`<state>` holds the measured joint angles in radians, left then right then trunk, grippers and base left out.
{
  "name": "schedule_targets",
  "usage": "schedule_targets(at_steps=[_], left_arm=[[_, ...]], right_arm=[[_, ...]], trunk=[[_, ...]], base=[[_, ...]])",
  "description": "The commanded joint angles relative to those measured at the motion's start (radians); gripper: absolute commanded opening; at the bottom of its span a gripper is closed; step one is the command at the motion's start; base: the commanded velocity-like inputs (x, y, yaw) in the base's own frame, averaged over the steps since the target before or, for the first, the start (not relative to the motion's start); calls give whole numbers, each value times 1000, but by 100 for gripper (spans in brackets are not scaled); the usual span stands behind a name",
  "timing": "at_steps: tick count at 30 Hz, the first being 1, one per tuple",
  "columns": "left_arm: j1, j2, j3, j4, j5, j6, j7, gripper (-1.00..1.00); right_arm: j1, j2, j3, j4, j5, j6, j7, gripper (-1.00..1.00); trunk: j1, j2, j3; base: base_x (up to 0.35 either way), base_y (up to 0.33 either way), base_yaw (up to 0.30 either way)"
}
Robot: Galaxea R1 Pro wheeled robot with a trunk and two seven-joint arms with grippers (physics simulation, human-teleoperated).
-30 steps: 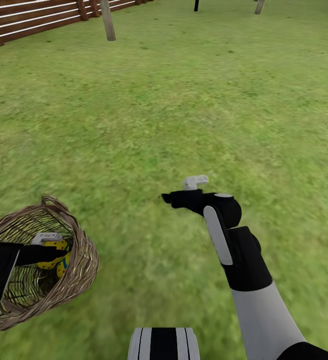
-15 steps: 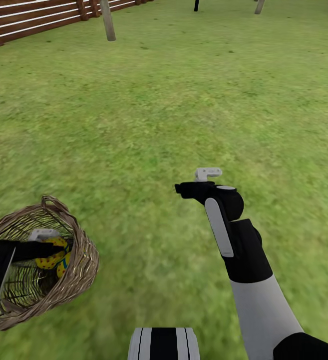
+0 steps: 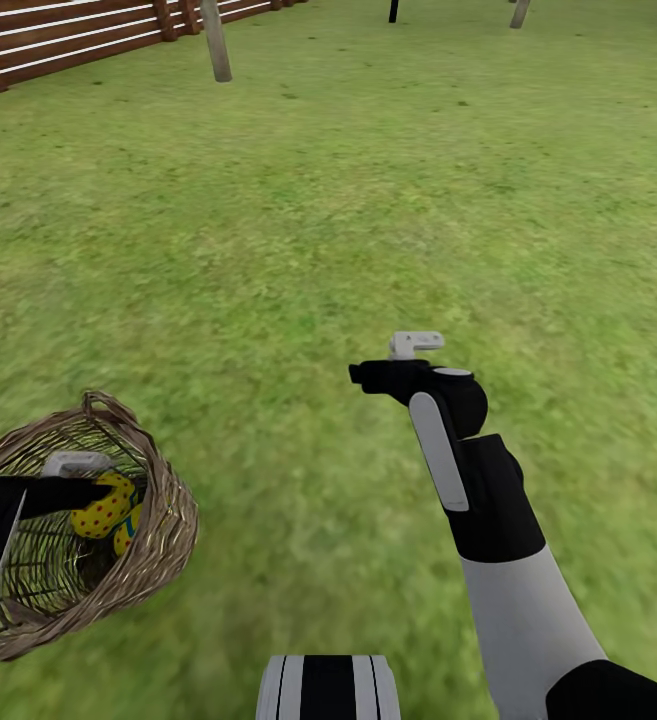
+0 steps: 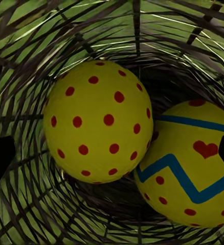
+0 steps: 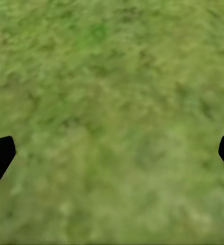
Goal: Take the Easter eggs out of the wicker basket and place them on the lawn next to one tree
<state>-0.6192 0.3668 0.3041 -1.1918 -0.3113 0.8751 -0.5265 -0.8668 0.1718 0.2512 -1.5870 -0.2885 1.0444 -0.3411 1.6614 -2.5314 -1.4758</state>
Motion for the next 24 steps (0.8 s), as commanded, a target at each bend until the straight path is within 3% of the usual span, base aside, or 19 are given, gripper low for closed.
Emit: schedule_targets(at_steps=[1,4,10,18,24], left_arm=[[-1,0,16,-1,-10,2,-9,100],[-1,0,41,-1,-9,2,-8,100],[-1,0,53,-2,-6,-4,-8,100],[-1,4,60,-2,79,-9,-9,100],[-1,7,62,-3,95,-11,-8,100]], right_arm=[[-1,0,3,-1,-16,3,-10,100],[-1,0,5,-1,-25,3,-10,100],[-1,0,7,-1,-30,3,-9,100],[-1,0,8,-1,-33,3,-9,100],[-1,0,8,-1,-34,3,-9,100]], trunk=[[0,0,-1],[0,0,-1],[0,0,-1],[0,0,-1],[0,0,-1]], base=[[0,0,0],[0,0,0],[0,0,0],[0,0,0],[0,0,0]])
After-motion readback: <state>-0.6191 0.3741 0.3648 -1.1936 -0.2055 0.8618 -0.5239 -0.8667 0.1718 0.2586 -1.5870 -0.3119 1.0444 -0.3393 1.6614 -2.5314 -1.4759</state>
